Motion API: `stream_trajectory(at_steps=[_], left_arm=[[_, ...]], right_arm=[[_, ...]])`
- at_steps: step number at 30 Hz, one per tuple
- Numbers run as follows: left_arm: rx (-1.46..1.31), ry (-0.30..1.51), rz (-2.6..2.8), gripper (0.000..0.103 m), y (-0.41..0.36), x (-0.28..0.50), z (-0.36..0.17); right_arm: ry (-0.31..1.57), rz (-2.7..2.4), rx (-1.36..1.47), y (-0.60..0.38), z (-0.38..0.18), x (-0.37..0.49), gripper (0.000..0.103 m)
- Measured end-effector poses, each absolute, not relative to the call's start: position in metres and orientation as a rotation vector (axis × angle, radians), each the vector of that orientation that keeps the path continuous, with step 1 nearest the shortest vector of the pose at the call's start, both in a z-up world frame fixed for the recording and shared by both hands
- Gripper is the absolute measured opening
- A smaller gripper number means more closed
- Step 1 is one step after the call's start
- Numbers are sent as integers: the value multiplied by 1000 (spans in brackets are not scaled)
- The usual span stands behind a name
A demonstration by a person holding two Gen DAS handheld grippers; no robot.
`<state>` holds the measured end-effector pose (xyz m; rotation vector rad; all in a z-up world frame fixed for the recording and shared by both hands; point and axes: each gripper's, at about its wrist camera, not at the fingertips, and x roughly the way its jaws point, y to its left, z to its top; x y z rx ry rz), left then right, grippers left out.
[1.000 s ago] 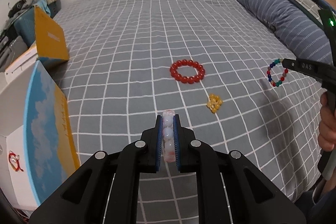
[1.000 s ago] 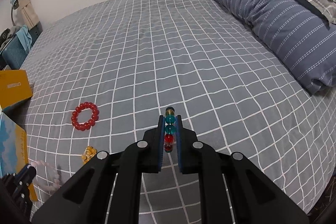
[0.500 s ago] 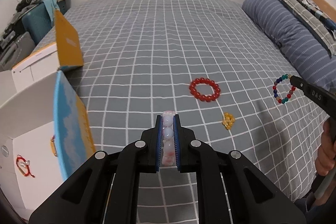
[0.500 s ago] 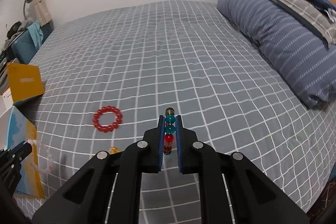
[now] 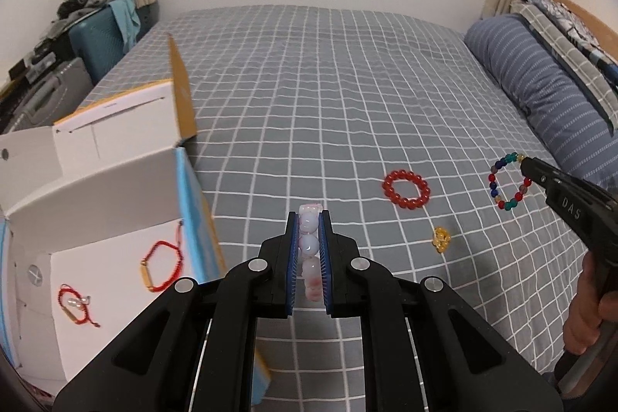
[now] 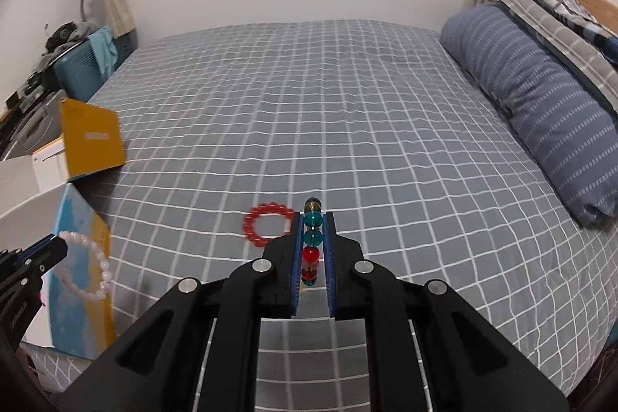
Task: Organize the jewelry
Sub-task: 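Lift both held bracelets and carry them over the white box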
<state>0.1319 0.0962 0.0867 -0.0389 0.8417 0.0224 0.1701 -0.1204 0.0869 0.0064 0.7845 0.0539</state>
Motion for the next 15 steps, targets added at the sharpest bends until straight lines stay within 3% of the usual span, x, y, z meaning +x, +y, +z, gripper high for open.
stream_trajectory(at_steps=[15], left_arm=[[-96, 794, 102, 9, 153, 89, 120]], right_arm=[[736, 171, -36, -42, 119, 134, 9]])
